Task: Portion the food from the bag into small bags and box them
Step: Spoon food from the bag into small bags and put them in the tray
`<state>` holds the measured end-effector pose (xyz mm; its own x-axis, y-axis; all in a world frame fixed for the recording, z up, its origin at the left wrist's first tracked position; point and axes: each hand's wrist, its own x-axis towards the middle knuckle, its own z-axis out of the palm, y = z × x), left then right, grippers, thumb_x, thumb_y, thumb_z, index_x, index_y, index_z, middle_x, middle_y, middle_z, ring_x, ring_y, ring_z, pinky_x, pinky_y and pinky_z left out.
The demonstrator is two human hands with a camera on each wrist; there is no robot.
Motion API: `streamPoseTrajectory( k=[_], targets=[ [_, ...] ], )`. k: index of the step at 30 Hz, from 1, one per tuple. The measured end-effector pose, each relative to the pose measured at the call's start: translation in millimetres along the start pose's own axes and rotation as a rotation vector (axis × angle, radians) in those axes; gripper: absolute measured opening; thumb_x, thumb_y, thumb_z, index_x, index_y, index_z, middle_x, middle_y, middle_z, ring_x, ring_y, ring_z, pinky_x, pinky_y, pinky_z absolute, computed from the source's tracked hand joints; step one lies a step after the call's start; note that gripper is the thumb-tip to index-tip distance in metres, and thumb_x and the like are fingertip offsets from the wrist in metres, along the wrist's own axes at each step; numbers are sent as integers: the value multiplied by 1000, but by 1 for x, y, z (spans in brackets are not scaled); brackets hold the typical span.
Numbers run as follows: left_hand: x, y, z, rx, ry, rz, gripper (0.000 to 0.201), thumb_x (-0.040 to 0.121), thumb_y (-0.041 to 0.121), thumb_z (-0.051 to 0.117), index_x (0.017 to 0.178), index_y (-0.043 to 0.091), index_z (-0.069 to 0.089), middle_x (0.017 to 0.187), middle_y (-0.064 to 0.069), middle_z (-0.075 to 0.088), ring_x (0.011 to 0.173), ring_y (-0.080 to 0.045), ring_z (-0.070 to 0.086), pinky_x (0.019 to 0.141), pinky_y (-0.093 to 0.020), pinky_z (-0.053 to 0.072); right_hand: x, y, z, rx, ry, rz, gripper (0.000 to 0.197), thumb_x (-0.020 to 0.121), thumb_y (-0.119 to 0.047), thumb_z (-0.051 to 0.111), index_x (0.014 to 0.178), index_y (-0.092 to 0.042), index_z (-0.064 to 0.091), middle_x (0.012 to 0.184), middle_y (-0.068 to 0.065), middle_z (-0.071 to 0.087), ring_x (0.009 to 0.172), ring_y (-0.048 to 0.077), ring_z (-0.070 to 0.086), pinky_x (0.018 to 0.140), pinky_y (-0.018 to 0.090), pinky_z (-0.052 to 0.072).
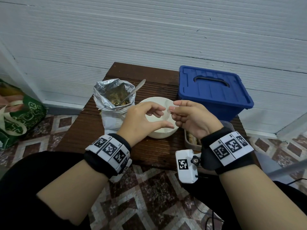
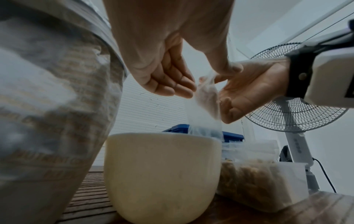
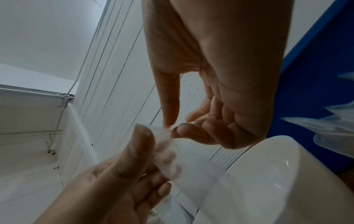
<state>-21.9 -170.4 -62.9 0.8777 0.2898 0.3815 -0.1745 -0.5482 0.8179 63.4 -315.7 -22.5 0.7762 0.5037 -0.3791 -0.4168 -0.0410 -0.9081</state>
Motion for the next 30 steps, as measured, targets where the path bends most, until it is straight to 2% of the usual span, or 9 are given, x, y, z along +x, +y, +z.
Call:
streamPoseTrajectory(
  k=[4, 7, 10, 13, 17, 22, 24, 27, 30],
  targets=[
    [3, -2, -2, -7, -19, -28, 74, 47, 55, 79, 114, 27, 62, 100, 12, 62, 86, -1, 60, 79, -10, 44, -1, -1, 0, 3, -28, 9, 28, 80, 0, 69, 105, -9, 59, 66, 2, 67, 59, 11, 59, 60, 25, 41],
    [4, -4, -4, 38, -75, -19, 87, 47, 59, 77, 126, 30, 57, 109, 19, 53, 93, 6, 52, 80, -5, 39, -1, -1, 2, -10, -56, 12, 30, 79, -2, 70, 106, -9, 59, 70, 2, 68, 60, 11, 59, 60, 25, 40],
    [4, -3, -5, 71, -92, 9, 81, 49, 60, 76, 123, 30, 60, 107, 24, 50, 98, 11, 48, 81, -2, 35, -3, -1, 2, -44, -83, 4, 32, 76, -7, 72, 105, -9, 60, 71, 2, 69, 62, 11, 58, 60, 25, 41],
    [3, -3, -6, 68, -59, 17, 76, 51, 61, 75, 118, 28, 61, 104, 19, 55, 97, 11, 48, 82, -2, 34, -3, -2, 1, -93, -99, -3, 40, 67, -17, 75, 104, -10, 61, 73, 0, 70, 65, 11, 58, 62, 25, 41],
    [2, -3, -5, 59, -14, 28, 74, 52, 61, 75, 115, 24, 62, 98, 8, 58, 94, 2, 53, 86, -7, 39, -4, -5, -1, -158, -108, -25, 25, 76, -11, 73, 98, -14, 61, 71, -3, 68, 62, 9, 54, 59, 23, 39],
    [2, -7, -1, 80, 11, 51, 70, 53, 43, 89, 115, 21, 63, 97, 2, 57, 84, -5, 56, 83, -5, 39, -8, -10, 0, -270, -80, -164, 29, 72, -9, 78, 96, -15, 63, 78, 4, 59, 63, 9, 49, 60, 24, 36],
    [2, -8, 0, 117, 17, 71, 71, 54, 44, 89, 115, 21, 62, 96, 3, 55, 79, -7, 55, 81, -6, 39, -9, -10, 2, -357, -61, -235, 31, 73, -9, 78, 99, -14, 61, 74, 4, 64, 64, 8, 56, 64, 24, 40],
    [2, -8, 0, 153, 16, 94, 73, 53, 50, 86, 117, 22, 62, 95, 3, 55, 78, -6, 52, 80, -7, 38, -9, -7, 7, -474, -2, -331, 32, 74, -8, 78, 99, -12, 60, 72, 1, 70, 74, 9, 66, 85, 32, 49],
    [2, -9, 0, 196, 7, 107, 72, 55, 58, 78, 117, 24, 62, 93, 5, 53, 79, -5, 50, 79, -7, 36, -10, -3, 10, -561, 51, -403, 28, 76, -8, 76, 98, -13, 60, 66, -4, 68, 67, 3, 62, 83, 28, 50]
  ],
)
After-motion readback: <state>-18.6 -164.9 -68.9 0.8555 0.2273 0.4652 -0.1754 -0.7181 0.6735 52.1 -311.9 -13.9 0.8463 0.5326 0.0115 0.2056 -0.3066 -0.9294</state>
